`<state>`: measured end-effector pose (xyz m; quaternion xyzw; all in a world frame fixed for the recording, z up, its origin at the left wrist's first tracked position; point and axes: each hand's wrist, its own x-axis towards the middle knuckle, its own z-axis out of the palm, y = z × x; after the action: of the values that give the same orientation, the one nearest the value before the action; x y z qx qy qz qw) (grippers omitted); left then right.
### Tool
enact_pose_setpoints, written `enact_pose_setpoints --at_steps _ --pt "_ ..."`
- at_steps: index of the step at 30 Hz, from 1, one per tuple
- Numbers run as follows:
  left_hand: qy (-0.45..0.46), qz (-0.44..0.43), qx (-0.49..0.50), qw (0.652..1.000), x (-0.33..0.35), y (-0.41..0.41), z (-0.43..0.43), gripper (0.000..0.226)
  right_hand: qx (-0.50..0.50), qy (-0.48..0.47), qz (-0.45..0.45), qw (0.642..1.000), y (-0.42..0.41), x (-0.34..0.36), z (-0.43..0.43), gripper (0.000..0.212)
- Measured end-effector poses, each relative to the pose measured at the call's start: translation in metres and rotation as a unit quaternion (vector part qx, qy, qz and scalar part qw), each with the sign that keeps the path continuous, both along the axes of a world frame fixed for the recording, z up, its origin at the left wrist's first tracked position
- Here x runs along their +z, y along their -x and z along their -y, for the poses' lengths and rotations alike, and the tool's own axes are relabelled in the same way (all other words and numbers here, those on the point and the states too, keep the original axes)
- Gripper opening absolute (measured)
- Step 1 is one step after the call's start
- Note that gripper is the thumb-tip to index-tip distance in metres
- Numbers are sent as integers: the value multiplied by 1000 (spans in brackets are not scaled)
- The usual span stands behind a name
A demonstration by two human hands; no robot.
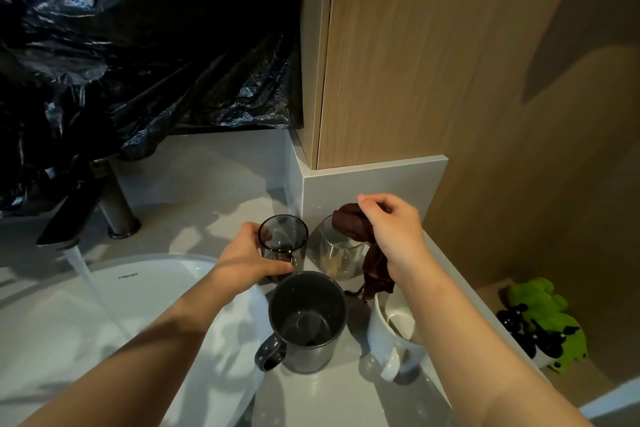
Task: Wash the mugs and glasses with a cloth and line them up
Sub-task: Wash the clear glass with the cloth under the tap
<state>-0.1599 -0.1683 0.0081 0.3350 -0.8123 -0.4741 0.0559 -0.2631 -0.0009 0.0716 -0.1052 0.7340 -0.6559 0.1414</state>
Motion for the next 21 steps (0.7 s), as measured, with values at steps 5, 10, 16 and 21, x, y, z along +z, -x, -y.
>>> enact_pose_setpoints --at_steps 5,10,16,21 --pt "-48 42 -41 997 22 -6 4 75 -9 -2 -4 1000 1 0 -4 10" --pt "41 -22 -20 999 65 -10 -1 72 -14 5 -21 1000 3 8 -10 13" --pt "227 -28 -114 967 84 25 -41 48 -49 -10 -87 995 19 20 -22 11" --pt "319 95 -179 926 54 51 -61 77 -62 -48 -85 993 26 -2 -29 12"
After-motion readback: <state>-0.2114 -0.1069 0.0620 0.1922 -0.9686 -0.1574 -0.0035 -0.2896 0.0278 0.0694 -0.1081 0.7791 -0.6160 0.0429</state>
